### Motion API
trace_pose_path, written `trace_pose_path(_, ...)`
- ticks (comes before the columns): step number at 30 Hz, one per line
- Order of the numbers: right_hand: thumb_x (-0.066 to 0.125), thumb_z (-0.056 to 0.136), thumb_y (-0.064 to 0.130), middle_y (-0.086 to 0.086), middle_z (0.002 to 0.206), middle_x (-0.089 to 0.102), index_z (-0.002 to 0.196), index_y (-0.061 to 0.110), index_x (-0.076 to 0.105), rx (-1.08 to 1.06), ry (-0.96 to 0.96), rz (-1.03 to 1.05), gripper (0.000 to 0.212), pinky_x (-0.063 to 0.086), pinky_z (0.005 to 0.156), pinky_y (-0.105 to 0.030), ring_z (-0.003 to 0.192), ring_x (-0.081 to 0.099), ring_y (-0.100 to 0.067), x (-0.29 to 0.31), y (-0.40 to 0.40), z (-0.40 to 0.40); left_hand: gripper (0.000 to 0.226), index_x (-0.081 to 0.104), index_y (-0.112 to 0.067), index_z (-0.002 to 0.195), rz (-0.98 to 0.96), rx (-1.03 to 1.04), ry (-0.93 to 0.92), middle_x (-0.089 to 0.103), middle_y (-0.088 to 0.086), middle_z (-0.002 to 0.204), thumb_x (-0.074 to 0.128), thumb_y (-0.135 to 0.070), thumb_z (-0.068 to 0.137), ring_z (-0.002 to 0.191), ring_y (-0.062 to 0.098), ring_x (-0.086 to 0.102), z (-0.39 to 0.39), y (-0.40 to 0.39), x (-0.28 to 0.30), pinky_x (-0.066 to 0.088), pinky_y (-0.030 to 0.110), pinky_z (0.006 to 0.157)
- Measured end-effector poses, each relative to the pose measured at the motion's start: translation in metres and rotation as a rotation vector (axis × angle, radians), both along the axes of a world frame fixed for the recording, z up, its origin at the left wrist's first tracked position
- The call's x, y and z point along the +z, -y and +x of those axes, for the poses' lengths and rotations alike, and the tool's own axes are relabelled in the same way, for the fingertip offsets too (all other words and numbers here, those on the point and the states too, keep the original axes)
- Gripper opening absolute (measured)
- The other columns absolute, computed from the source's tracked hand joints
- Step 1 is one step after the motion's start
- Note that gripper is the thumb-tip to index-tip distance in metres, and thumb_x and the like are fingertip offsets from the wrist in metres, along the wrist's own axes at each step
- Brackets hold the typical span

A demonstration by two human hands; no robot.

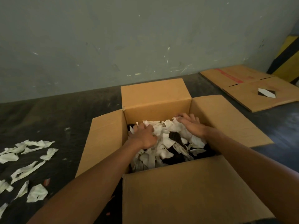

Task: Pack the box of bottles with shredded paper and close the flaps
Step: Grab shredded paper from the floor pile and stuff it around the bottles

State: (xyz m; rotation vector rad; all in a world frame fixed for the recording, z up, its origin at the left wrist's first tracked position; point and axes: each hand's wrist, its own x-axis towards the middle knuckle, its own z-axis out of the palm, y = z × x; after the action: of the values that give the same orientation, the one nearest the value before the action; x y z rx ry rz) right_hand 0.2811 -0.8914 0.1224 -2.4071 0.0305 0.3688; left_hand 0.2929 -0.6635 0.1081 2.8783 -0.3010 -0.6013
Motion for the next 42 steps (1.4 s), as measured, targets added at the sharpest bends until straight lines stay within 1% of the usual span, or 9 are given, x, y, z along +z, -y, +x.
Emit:
trace_pose_path(7,0.036,0.098,0.04,-0.01,0.16,0.004,0.148,0.038,0.014,0.239,-0.278,-0.478,0.055,0.014,0.114,-0.056,0.145,0.002,-0.037,-0.041,0.004,-0.008,0.071,-0.02,-0.038,0.151,0.257,-0.23,-0.317,-0.019,0.002,0.163,0.021,-0.062,0.097,0.144,0.044,-0.025,-0.022,-0.007,-0.04,-0.006,0.065,0.115)
trace_pose_path(12,0.038,0.1,0.033,-0.009,0.145,0.045,0.136,0.02,0.049,0.256,-0.243,-0.371,0.04,0.035,0.107,-0.038,0.129,0.043,-0.026,-0.011,0.003,0.001,0.053,0.028,-0.019,0.153,0.085,-0.262,-0.319,0.024,0.007,0.161,0.032,-0.033,0.103,0.146,0.027,0.025,-0.007,-0.004,-0.013,0.022,0.045,0.119)
trace_pose_path(15,0.037,0.097,0.043,-0.012,0.134,0.046,0.122,0.025,0.052,0.124,-0.026,-0.328,0.035,0.034,0.103,-0.042,0.125,0.04,-0.032,-0.001,-0.007,0.007,0.038,0.055,-0.007,0.128,0.061,-0.181,-0.132,0.055,0.015,0.133,0.035,-0.023,0.101,0.109,0.026,0.053,0.001,0.0,0.012,0.043,0.036,0.089)
trace_pose_path(18,0.049,0.094,0.036,0.0,0.112,0.055,0.103,0.028,0.056,0.301,-0.097,-0.114,0.014,0.044,0.09,-0.036,0.106,0.054,-0.024,-0.003,-0.018,-0.004,0.037,0.051,-0.016,0.125,0.01,-0.138,-0.021,0.053,0.012,0.126,0.038,-0.037,0.098,0.11,0.033,0.054,-0.002,0.001,0.005,0.045,0.041,0.087)
trace_pose_path(22,0.059,0.089,0.034,0.006,0.123,0.06,0.11,0.04,0.063,0.577,-0.441,-0.347,0.022,0.047,0.097,-0.034,0.109,0.057,-0.016,-0.024,-0.03,-0.016,0.057,0.036,-0.029,0.146,0.118,-0.224,-0.298,0.038,0.007,0.154,0.044,-0.049,0.094,0.136,0.03,0.04,-0.016,-0.002,-0.036,0.036,0.049,0.109)
trace_pose_path(28,0.057,0.093,0.029,-0.006,0.11,0.065,0.111,0.022,0.064,0.362,-0.353,-0.17,0.021,0.053,0.074,-0.029,0.092,0.064,-0.021,-0.003,-0.019,-0.009,0.049,0.043,-0.021,0.145,0.159,-0.262,-0.281,0.044,0.006,0.149,0.041,-0.023,0.096,0.132,0.027,0.046,-0.011,-0.005,-0.019,0.04,0.041,0.106)
trace_pose_path(31,0.056,0.087,0.055,-0.009,0.133,0.049,0.122,0.03,0.052,0.218,0.027,-0.325,0.043,0.043,0.097,-0.038,0.119,0.049,-0.03,-0.012,-0.01,0.004,0.049,0.045,-0.009,0.139,0.074,-0.129,-0.069,0.047,0.018,0.136,0.043,-0.03,0.095,0.115,0.032,0.053,-0.008,0.004,0.007,0.044,0.037,0.083)
trace_pose_path(35,0.047,0.075,0.08,-0.006,0.16,-0.02,0.149,0.044,-0.01,0.368,-0.225,-0.617,0.1,0.003,0.118,-0.056,0.146,-0.014,-0.04,-0.046,-0.011,0.003,0.103,-0.019,-0.045,0.149,0.065,-0.093,-0.134,-0.03,-0.006,0.159,0.045,-0.082,0.078,0.142,0.049,-0.025,-0.018,0.012,-0.002,0.008,0.066,0.115)
trace_pose_path(42,0.055,0.075,0.075,-0.001,0.16,-0.022,0.148,0.041,-0.018,0.455,-0.384,-0.716,0.109,0.014,0.117,-0.053,0.147,0.005,-0.039,-0.053,-0.013,0.003,0.111,-0.031,-0.043,0.144,0.219,-0.072,-0.31,-0.027,-0.002,0.16,0.043,-0.086,0.074,0.144,0.047,-0.022,-0.009,0.004,-0.069,0.0,0.065,0.116)
